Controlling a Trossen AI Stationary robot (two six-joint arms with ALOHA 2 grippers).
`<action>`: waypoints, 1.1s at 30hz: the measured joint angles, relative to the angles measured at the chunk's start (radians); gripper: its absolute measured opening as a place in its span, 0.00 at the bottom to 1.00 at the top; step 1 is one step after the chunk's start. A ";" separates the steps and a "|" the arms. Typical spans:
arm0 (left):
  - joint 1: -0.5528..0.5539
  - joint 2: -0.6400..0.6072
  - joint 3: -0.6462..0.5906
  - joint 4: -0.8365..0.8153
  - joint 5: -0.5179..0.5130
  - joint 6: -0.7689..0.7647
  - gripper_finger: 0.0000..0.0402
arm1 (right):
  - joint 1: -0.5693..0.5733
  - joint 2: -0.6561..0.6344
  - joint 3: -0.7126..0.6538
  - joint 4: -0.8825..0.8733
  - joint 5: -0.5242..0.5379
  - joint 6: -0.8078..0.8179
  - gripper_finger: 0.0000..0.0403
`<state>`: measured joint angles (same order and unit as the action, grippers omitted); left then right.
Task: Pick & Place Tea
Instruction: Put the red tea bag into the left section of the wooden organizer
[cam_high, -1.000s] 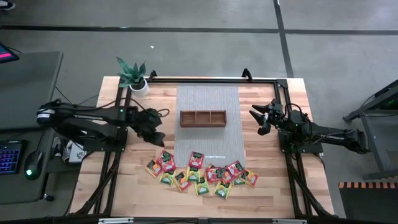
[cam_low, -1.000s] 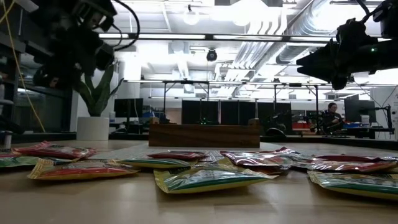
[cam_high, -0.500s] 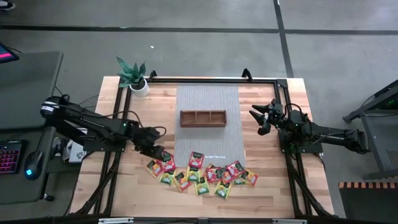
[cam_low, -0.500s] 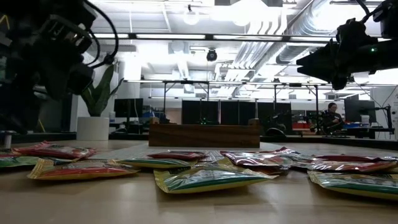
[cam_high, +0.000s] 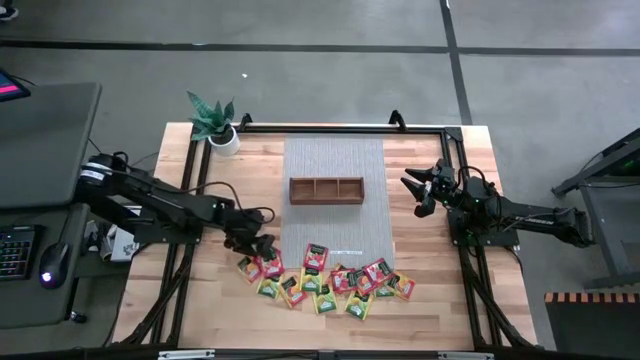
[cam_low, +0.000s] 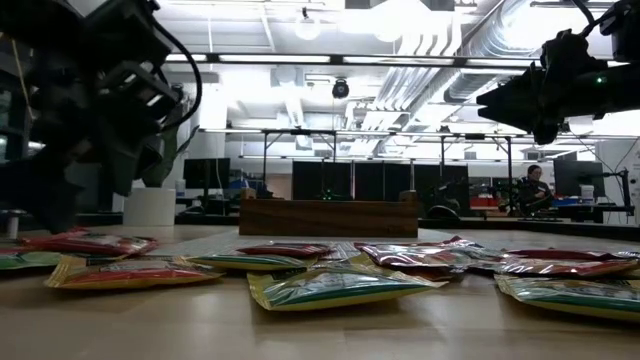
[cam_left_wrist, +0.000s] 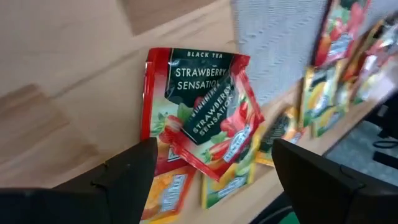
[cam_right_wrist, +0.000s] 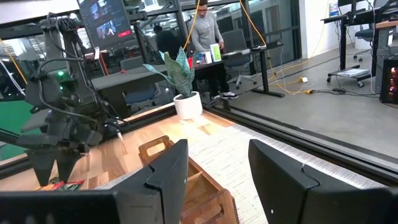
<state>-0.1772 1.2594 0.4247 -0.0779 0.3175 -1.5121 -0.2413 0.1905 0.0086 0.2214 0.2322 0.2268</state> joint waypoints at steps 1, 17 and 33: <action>0.000 0.014 0.000 0.013 0.004 -0.005 0.78 | 0.000 0.000 0.000 0.000 0.000 0.000 0.41; 0.000 0.042 0.011 0.025 0.012 -0.030 0.78 | 0.000 0.000 0.000 0.000 0.000 0.000 0.41; 0.001 -0.019 0.012 0.027 0.014 -0.026 0.78 | 0.000 0.000 0.000 0.000 0.000 0.000 0.41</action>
<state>-0.1764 1.2401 0.4363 -0.0509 0.3312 -1.5384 -0.2413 0.1902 0.0086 0.2214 0.2325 0.2268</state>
